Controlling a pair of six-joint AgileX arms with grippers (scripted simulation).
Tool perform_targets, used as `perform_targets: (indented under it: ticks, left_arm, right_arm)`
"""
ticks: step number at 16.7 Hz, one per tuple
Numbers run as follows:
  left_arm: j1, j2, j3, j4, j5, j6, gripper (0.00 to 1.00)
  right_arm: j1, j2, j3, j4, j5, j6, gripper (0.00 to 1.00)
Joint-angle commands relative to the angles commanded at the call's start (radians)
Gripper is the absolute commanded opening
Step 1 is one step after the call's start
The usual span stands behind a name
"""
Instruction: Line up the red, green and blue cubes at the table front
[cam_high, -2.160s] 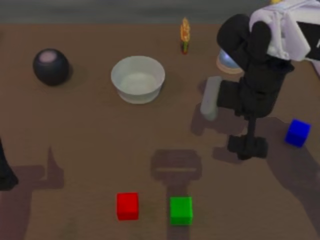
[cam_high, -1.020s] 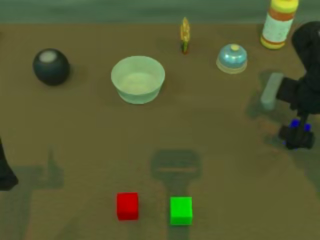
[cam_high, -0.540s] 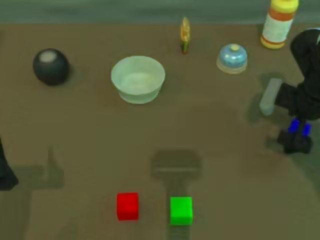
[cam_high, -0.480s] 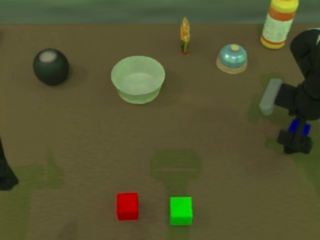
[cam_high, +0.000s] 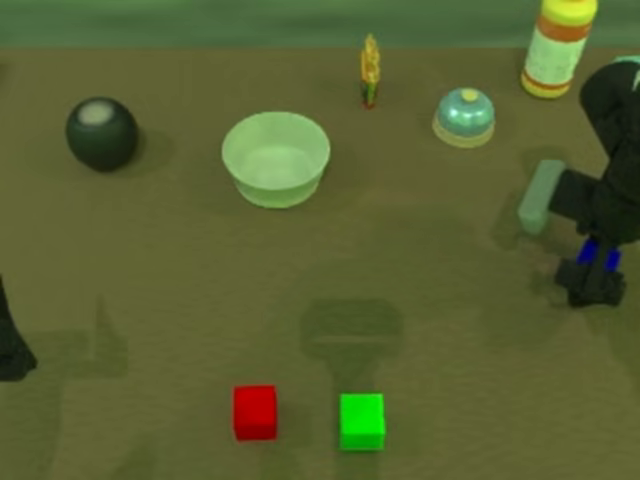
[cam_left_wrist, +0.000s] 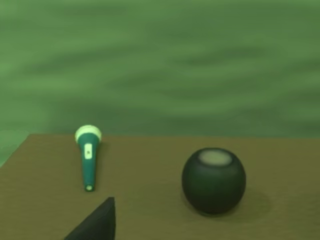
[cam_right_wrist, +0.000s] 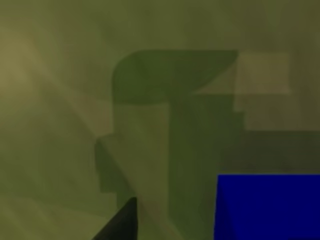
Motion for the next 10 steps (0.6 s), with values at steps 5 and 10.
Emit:
perform_targets:
  ticks: [5, 10]
  left_arm:
    - [0.000, 0.000, 0.000, 0.000, 0.000, 0.000, 1.00]
    - [0.000, 0.000, 0.000, 0.000, 0.000, 0.000, 1.00]
  right_arm:
    - [0.000, 0.000, 0.000, 0.000, 0.000, 0.000, 0.00]
    - [0.000, 0.000, 0.000, 0.000, 0.000, 0.000, 0.00]
